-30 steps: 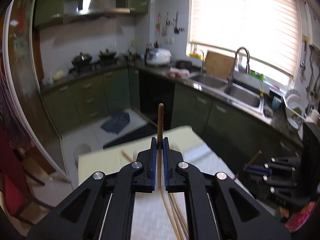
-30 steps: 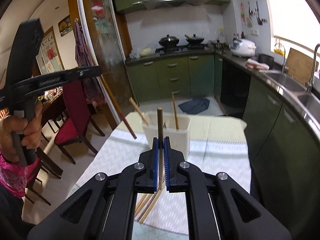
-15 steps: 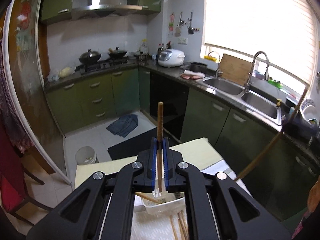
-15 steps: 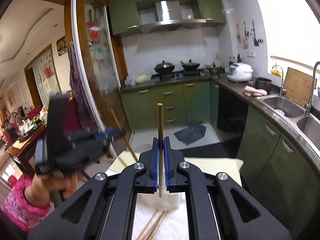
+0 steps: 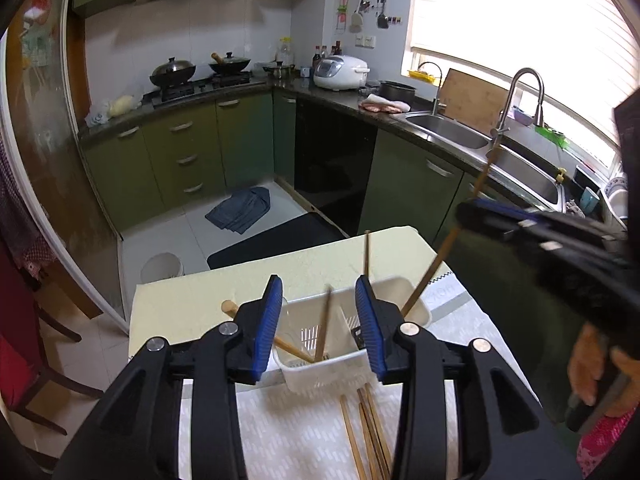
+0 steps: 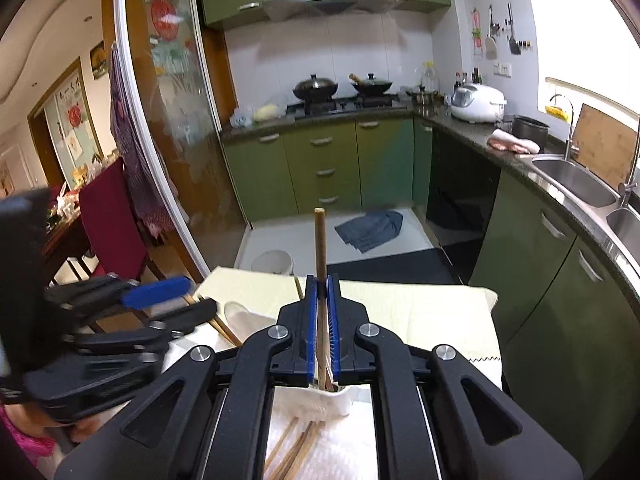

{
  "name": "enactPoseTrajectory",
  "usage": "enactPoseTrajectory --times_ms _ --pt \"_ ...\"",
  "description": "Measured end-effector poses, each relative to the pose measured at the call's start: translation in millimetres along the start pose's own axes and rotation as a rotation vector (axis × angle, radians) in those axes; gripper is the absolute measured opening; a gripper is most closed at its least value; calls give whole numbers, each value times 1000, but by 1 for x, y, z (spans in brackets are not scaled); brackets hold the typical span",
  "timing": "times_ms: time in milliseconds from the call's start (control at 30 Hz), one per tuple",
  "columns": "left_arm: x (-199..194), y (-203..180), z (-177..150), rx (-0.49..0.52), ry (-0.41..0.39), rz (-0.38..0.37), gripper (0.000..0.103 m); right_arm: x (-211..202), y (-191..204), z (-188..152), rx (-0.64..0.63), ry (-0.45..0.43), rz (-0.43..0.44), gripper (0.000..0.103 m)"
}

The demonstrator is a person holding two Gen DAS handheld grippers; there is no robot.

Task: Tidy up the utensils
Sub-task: 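Carry both chopsticks over the white caddy and open both grippers to drop them, then lower the left gripper onto a chopstick and grasp it while the right grasps another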

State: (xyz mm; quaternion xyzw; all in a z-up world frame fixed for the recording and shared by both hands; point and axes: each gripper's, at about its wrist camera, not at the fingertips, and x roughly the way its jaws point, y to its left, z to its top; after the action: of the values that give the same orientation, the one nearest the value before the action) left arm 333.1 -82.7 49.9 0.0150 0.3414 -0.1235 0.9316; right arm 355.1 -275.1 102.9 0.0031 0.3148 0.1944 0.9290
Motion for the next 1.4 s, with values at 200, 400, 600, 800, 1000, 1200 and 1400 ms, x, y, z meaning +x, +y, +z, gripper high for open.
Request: enactPoseTrajectory --times_ms 200,400,600,800,1000,1200,1400 --pt "-34 -8 -8 20 -28 -12 36 2 4 -11 -11 4 1 7" --pt "-62 -13 -28 41 -22 -27 37 -30 14 -13 -21 -36 7 8" --pt "-60 -18 -76 41 65 -57 37 -108 13 -58 -6 -89 -8 21" --pt "-2 -26 -139 29 281 -82 37 -143 -13 -140 50 -30 -52 23" --pt "56 -32 -170 -9 425 -72 36 -140 -51 -198 139 67 -83 23" --pt "94 -38 -182 -2 501 -38 34 -128 -67 -217 163 111 -74 23" --pt "114 -42 -182 20 554 -14 21 -95 -57 -218 139 181 -57 32"
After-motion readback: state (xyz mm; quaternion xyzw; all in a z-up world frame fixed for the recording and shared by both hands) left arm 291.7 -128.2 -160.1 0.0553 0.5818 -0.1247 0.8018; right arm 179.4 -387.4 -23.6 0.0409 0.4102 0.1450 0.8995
